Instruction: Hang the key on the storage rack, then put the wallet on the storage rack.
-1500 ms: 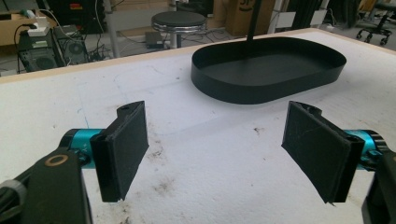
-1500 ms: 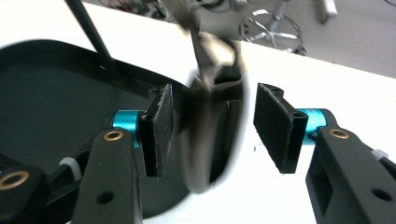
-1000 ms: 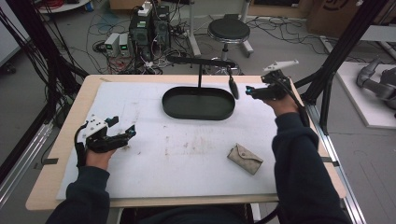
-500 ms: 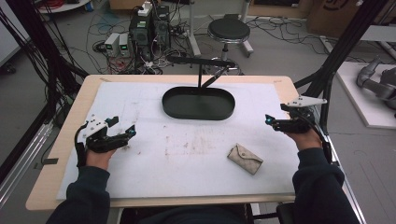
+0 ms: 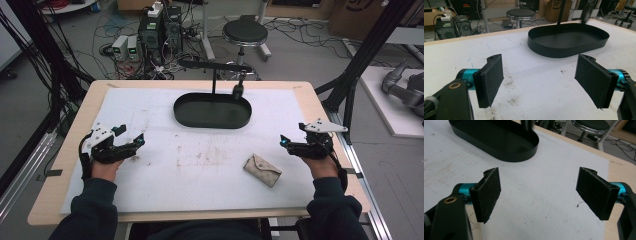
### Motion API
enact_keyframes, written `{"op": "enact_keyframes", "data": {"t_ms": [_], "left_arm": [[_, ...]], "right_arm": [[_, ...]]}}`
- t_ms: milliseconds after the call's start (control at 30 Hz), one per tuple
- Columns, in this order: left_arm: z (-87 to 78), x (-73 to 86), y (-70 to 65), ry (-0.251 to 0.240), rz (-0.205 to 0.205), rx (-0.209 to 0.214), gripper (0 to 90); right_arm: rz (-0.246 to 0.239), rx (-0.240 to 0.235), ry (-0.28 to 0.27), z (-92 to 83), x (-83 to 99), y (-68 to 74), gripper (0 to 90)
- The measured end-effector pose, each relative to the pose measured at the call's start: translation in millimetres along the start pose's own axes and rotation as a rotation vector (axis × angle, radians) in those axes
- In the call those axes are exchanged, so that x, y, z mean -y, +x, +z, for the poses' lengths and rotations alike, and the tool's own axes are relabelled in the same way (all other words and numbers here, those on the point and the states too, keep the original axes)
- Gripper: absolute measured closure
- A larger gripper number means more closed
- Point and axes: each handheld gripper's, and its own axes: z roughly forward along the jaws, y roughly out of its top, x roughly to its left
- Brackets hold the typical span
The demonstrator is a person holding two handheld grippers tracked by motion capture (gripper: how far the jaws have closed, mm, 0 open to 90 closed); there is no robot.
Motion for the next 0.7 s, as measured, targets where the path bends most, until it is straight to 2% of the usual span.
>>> {"op": "enact_keyframes", "data": {"t_ms": [100, 300, 433, 533, 633, 667, 700], "left_arm": [[-0.2, -0.3, -0.5, 0.004, 0.004, -0.004, 22.5], [2.3, 0.2, 0.6, 0.004, -0.002, -0.001, 22.5], [3.3, 0.6, 1.3, 0.002, -0.005, 0.002, 22.5], [2.8, 0.3, 1.2, 0.001, -0.003, 0.0, 22.5], [2.9, -0.1, 0.9, 0.001, -0.001, 0.0, 22.5], [3.1, -0.2, 0.7, 0.001, -0.001, 0.0, 22.5], [3.4, -0.4, 0.5, 0.001, 0.003, -0.002, 22.5]], "right_arm": [[-0.022, -0.006, 0.007, 3.5, 4.7, 4.5, 20.4], [-0.033, -0.024, 0.0, 5.2, 15.4, 11.2, 20.4], [-0.073, -0.071, 0.024, 7.0, 25.0, 19.7, 20.4], [-0.083, -0.083, 0.03, 7.7, 25.8, 21.8, 20.4], [-0.11, -0.14, 0.05, 9.1, 27.4, 26.4, 20.5], [-0.137, -0.155, 0.058, 10.2, 29.1, 30.3, 20.4], [-0.137, -0.155, 0.058, 10.2, 29.1, 30.3, 20.4]]}}
